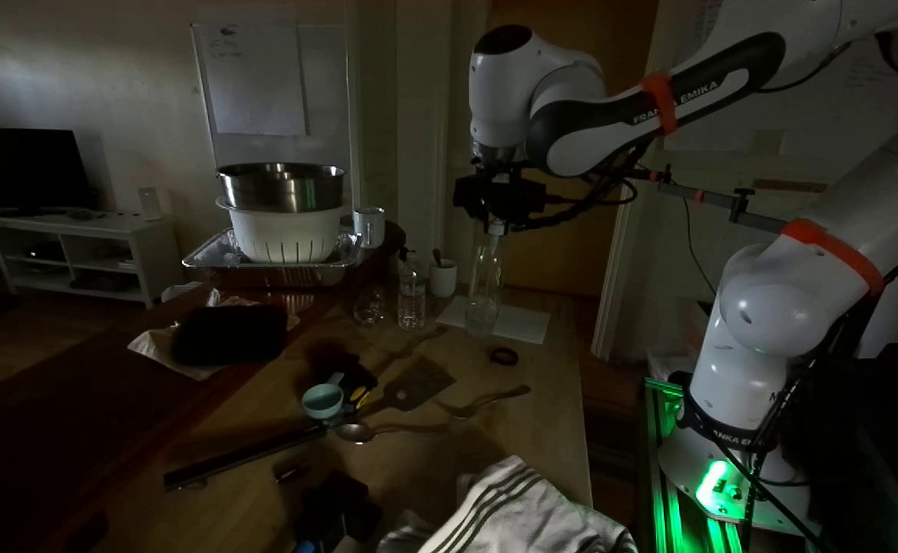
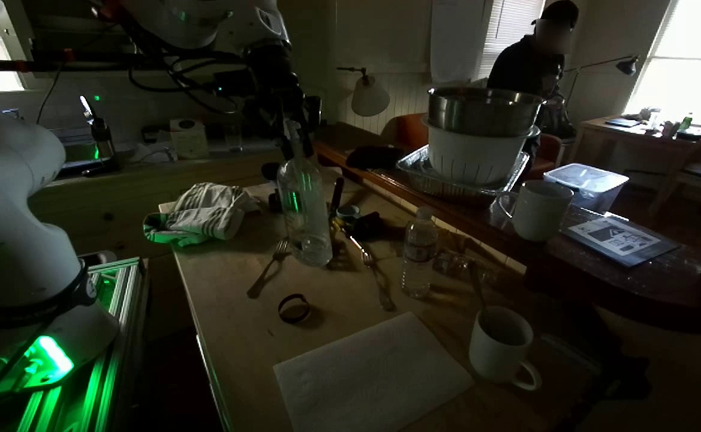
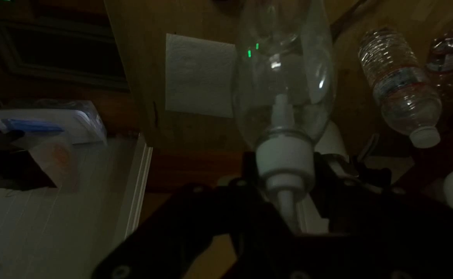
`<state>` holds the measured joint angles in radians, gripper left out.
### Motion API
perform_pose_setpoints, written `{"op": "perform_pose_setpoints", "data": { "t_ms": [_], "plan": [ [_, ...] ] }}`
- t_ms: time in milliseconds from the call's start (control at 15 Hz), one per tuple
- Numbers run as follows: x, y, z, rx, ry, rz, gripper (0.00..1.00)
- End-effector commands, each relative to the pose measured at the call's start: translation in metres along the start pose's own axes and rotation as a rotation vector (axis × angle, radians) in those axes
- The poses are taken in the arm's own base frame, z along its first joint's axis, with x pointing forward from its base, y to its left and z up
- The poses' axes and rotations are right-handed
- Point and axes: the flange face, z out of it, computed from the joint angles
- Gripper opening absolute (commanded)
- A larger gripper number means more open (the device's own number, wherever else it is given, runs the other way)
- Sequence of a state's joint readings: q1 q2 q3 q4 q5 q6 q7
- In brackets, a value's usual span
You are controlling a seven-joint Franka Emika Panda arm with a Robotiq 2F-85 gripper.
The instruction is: Move the soap bottle to the right
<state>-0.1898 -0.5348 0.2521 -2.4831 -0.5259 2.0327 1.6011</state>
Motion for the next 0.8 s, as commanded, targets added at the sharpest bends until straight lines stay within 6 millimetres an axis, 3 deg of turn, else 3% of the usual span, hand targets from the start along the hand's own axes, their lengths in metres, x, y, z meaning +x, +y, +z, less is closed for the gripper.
{"op": "perform_pose_setpoints", "data": {
  "t_ms": [0,467,733],
  "plan": [
    [0.0,-0.006,0.006,0.007,-0.02,0.029,0.11],
    [0.009,-0.018,0.033,0.025,-0.04,0.135,0.11],
    [0.005,-0.024,0.049,0.016,-0.042,0.194,0.11]
  ]
}}
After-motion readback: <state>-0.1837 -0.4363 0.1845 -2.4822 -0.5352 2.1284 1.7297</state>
